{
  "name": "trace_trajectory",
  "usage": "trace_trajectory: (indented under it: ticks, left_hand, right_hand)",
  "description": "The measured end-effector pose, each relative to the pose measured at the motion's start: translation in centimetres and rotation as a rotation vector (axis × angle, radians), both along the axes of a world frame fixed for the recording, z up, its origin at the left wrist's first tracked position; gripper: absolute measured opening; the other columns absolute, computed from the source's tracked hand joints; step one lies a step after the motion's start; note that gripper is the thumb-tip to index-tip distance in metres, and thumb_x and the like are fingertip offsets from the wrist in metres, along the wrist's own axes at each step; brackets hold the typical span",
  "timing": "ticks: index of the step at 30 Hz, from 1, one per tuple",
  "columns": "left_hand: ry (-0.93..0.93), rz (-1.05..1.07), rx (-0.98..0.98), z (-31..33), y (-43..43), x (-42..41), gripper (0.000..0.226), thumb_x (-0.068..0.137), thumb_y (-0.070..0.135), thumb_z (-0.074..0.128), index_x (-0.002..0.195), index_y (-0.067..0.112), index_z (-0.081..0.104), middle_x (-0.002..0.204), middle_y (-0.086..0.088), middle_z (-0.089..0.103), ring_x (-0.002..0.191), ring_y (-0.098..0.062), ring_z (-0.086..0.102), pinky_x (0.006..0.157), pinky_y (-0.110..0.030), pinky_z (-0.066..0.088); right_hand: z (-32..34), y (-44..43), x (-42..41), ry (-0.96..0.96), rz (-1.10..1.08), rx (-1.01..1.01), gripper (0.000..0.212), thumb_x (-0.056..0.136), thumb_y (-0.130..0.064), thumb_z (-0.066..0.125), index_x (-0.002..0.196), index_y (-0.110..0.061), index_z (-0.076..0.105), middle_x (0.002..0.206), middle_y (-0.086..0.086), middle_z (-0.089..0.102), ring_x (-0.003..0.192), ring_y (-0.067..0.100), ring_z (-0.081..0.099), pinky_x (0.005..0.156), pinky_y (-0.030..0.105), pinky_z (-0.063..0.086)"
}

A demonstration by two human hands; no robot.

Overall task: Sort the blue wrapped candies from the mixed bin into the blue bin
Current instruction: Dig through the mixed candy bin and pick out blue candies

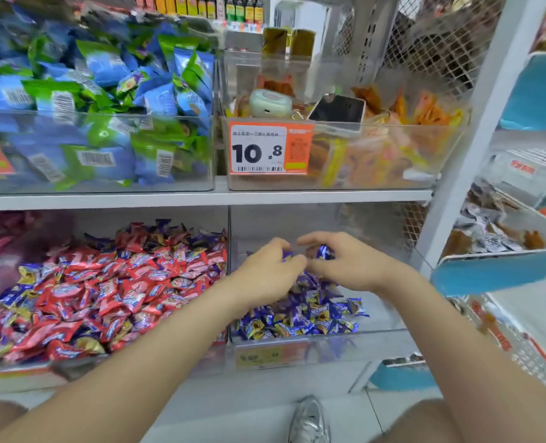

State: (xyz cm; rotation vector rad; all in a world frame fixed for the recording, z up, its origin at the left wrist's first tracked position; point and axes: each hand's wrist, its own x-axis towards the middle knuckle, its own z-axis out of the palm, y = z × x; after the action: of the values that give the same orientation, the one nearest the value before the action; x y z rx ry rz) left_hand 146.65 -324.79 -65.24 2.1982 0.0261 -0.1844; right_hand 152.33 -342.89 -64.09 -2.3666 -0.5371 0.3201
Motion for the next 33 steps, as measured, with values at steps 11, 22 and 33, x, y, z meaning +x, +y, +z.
trace_trajectory:
  ticks: [11, 22, 33]
  left_hand:
    - [-0.438, -0.063, 0.479, 2.8, 7.1, -7.8, 0.011, 0.098, 0.032, 0.054, 0.090, 0.031, 0.062, 0.086, 0.012, 0.059, 0.085, -0.007, 0.054, 0.081, -0.035, 0.047]
    - [0.301, 0.307, 1.087, 4.6, 20.6, -12.1, 0.044, 0.105, 0.041, 0.044, 0.135, 0.010, 0.050, 0.139, -0.013, 0.049, 0.135, -0.036, 0.045, 0.106, -0.046, 0.045]
    - [0.465, 0.047, 0.865, 4.4, 25.7, -13.0, 0.014, 0.102, 0.006, 0.046, 0.113, 0.012, 0.050, 0.083, 0.001, 0.048, 0.073, -0.017, 0.053, 0.057, -0.029, 0.039]
  right_hand:
    - [3.2, 7.2, -4.3, -0.193, 0.100, -0.148, 0.036, 0.090, -0.004, 0.051, 0.097, -0.028, 0.077, 0.075, -0.006, 0.075, 0.068, 0.007, 0.066, 0.065, 0.024, 0.051]
    - [1.8, 20.0, -9.3, -0.397, 0.515, -0.344, 0.050, 0.096, -0.044, 0.066, 0.141, -0.028, 0.053, 0.128, 0.003, 0.056, 0.118, 0.024, 0.048, 0.105, 0.044, 0.043]
    - [-3.8, 31.3, -9.6, -0.571, 0.665, -0.400, 0.078, 0.093, -0.072, 0.055, 0.157, -0.034, 0.033, 0.160, 0.012, 0.036, 0.151, 0.037, 0.029, 0.121, 0.054, 0.027]
